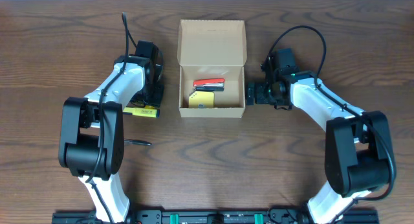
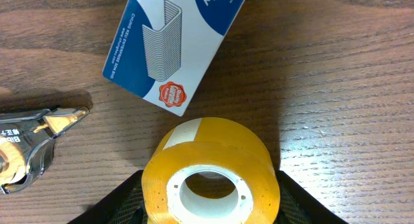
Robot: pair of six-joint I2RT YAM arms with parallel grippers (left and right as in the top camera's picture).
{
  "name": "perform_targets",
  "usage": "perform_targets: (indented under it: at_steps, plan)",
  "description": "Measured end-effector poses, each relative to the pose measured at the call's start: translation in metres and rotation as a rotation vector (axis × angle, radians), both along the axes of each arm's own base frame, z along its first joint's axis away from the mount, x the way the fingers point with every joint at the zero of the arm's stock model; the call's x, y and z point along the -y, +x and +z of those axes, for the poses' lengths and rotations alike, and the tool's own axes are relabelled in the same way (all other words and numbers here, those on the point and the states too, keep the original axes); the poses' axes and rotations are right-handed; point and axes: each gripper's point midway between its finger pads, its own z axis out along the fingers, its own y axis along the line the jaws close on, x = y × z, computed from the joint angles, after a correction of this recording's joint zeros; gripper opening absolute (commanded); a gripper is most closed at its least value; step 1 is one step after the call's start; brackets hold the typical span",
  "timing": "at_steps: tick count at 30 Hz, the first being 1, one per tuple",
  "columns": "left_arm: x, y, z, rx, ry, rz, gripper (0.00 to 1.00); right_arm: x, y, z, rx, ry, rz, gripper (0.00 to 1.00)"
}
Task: Pack container
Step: 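Lift the tape roll with the left gripper and carry it over the box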
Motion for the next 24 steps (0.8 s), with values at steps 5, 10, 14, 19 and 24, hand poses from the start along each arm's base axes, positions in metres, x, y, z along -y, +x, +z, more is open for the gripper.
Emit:
perform_targets:
  at_steps: [5, 10, 14, 19, 24]
  plan:
    - [0.0, 0.0, 0.0, 0.0, 0.0, 0.0, 0.4, 0.0, 0.0, 0.0, 0.0, 0.0, 0.0, 0.99]
    - [0.0, 0.0, 0.001, 0.004, -0.003, 0.015, 0.31, 0.0, 0.0, 0.0, 0.0, 0.0, 0.0, 0.99]
    - [0.001, 0.002, 0.009, 0.022, -0.013, 0.028, 0.24, 0.0, 0.0, 0.0, 0.0, 0.0, 0.0, 0.99]
    - [0.003, 0.012, 0.051, 0.139, -0.038, 0.048, 0.07, 0.0, 0.0, 0.0, 0.0, 0.0, 0.0, 0.99]
    - [0.008, 0.025, 0.107, 0.292, -0.086, 0.062, 0.06, 0.0, 0.0, 0.0, 0.0, 0.0, 0.0, 0.99]
